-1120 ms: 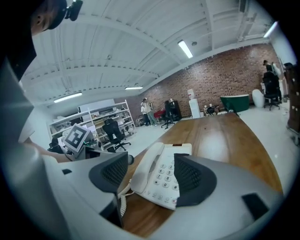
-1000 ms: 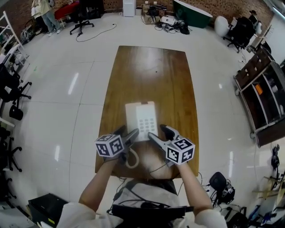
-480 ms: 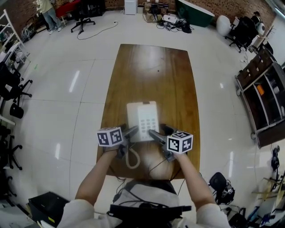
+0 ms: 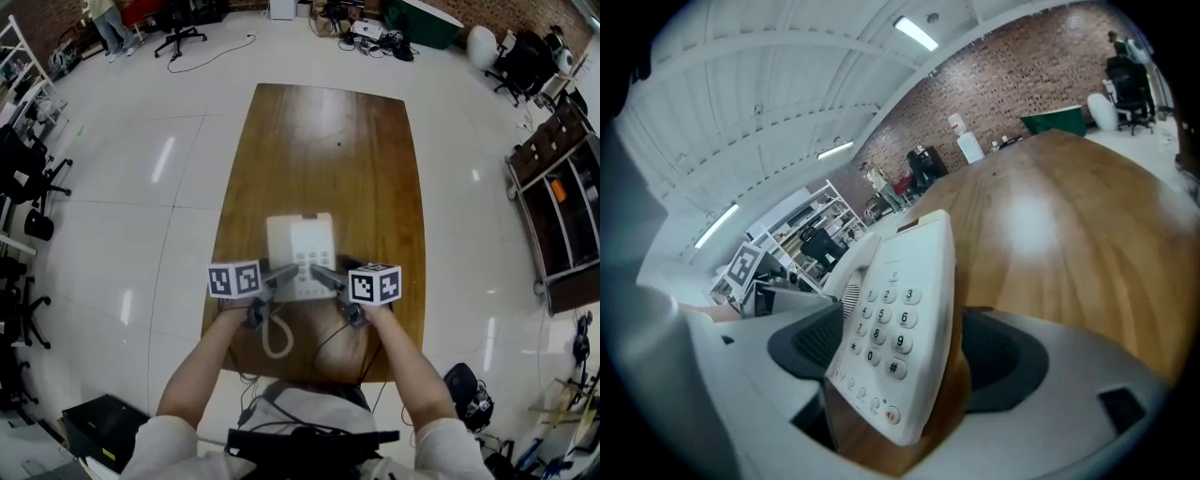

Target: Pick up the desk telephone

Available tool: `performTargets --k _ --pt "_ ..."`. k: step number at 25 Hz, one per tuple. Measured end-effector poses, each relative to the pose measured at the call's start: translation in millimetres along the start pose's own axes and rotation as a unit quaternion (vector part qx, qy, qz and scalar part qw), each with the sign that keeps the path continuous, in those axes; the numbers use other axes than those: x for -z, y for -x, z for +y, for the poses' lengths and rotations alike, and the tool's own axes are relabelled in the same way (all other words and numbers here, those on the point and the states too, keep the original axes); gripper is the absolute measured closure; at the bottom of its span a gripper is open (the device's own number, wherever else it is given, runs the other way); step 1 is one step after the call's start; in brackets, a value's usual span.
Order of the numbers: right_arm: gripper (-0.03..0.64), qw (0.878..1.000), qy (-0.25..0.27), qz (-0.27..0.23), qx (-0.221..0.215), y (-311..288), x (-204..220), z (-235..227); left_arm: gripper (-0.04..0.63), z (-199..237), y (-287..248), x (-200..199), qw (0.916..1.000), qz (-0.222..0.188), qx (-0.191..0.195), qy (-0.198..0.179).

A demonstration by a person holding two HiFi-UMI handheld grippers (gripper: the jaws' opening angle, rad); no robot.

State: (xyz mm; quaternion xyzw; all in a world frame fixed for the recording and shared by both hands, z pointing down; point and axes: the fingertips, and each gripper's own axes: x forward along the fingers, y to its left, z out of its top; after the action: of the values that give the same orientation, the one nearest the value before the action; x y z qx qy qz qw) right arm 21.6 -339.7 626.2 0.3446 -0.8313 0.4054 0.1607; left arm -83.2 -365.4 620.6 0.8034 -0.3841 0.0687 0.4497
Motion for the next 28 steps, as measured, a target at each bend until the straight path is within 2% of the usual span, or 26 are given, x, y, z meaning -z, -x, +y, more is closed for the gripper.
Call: performTargets --k 5,8,13,15,24,28 --pt "0.212 1.0 -0.014 0.025 -0.009 -12.6 9.8 -1.6 0.173 -1.2 -4.1 4.2 0.9998 0.021 0.001 0.0" --pt "0.213 0.999 -0.022 0.021 -0.011 -17.6 4.1 -0.5 0.173 -2.7 -8.9 1.8 0.9993 0.034 -0.01 -0.008" --pt "0.265 0.999 -0.013 0.029 0.015 -25.6 4.1 -3.2 0.179 -4.6 -14.7 2.8 0.9979 0.044 -0.039 -0.027" --pt "0.286 0.999 -0.005 0.033 0.024 -26.9 5.8 -5.1 0.189 -3.4 -15.6 2.6 0.9976 0.04 -0.051 -0.027" --pt "0.299 0.999 -0.004 0.02 0.029 -29.5 8.0 -6.1 0.209 3.9 -10.5 1.3 0.9978 -0.007 -0.066 0.005" --pt "0.301 0.999 0.001 0.015 0.032 -29.7 9.8 -4.3 0.212 3.7 -6.9 3.3 0.9974 -0.016 -0.07 0.0"
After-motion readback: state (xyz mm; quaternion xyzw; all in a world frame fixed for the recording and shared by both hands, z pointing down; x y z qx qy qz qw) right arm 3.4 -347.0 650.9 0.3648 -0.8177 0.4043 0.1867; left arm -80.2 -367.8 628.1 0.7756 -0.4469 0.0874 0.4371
